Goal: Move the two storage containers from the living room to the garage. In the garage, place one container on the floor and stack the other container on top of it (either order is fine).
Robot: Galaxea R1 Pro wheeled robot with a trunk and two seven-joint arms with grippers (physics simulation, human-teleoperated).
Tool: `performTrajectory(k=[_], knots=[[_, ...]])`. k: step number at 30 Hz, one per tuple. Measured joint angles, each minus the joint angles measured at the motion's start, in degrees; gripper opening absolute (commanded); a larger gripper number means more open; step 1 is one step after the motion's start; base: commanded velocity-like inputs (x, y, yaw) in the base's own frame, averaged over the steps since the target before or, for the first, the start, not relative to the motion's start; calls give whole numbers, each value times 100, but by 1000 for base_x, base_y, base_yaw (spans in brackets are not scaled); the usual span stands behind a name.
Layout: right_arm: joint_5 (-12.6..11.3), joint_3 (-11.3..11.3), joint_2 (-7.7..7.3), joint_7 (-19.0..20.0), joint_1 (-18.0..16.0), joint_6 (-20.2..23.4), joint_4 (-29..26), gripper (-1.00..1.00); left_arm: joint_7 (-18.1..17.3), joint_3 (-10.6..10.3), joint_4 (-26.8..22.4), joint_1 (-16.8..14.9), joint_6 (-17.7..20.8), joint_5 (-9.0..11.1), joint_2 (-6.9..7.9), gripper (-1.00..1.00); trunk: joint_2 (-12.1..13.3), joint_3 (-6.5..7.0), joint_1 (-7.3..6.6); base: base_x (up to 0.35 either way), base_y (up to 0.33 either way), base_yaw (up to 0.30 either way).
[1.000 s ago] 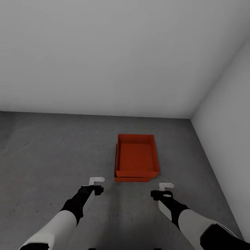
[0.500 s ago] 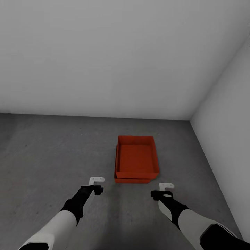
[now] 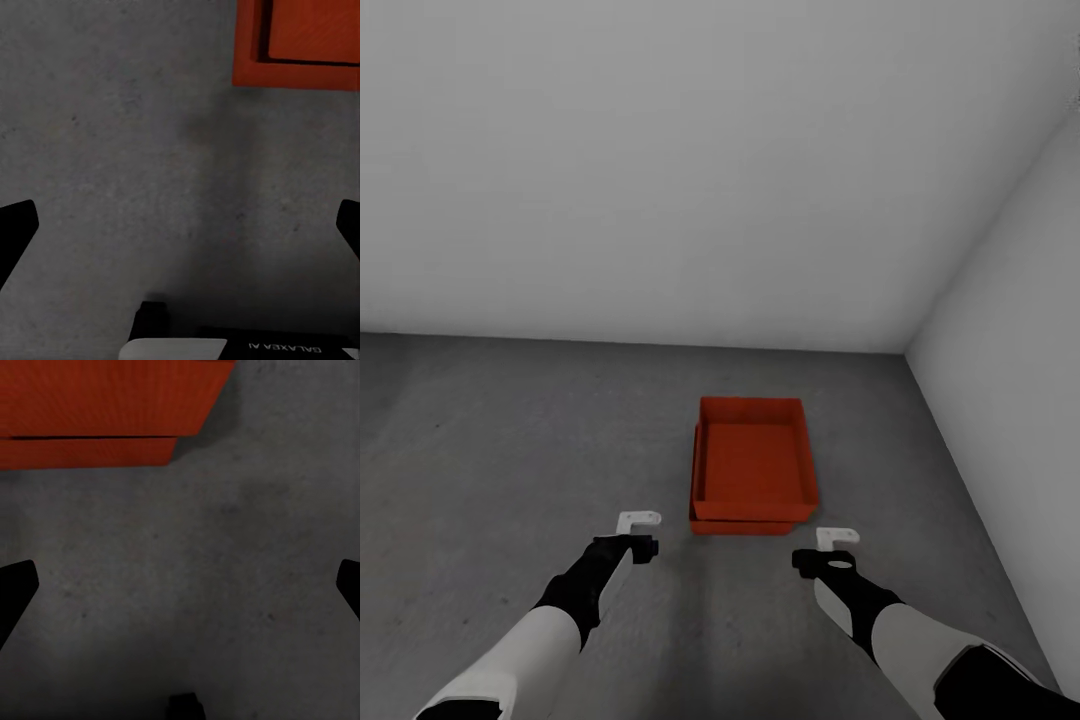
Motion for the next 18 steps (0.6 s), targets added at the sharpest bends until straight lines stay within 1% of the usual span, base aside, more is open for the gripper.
performTrajectory(k=[5,7,9,11,12,14,16,18], knots=[[-11,0,12,4,2,5,11,100,-13,12,182,0,20,22,27,100,0,45,0,0,0,0],[-6,-2,17,6,-6,8,18,100,-15,15,326,0,20,28,42,100,0,63,0,0,0,0],[-8,-5,17,10,-10,12,27,100,-6,20,582,0,9,28,71,100,0,80,0,0,0,0],[-10,-8,18,13,-9,20,40,100,2,26,1044,1,-21,19,100,100,0,98,0,0,0,0],[-10,-8,17,14,-9,24,42,100,4,27,1168,0,-39,16,106,100,0,107,0,0,0,0],[-12,-9,20,16,-7,41,49,100,7,32,1580,0,-209,40,144,100,0,125,0,0,0,0],[-12,-9,20,17,-4,48,53,100,10,33,1755,0,-351,66,179,100,0,143,0,0,0,0],[-13,-10,21,17,-2,56,115,100,10,35,2072,0,-607,123,269,100,0,161,0,0,0,0]])
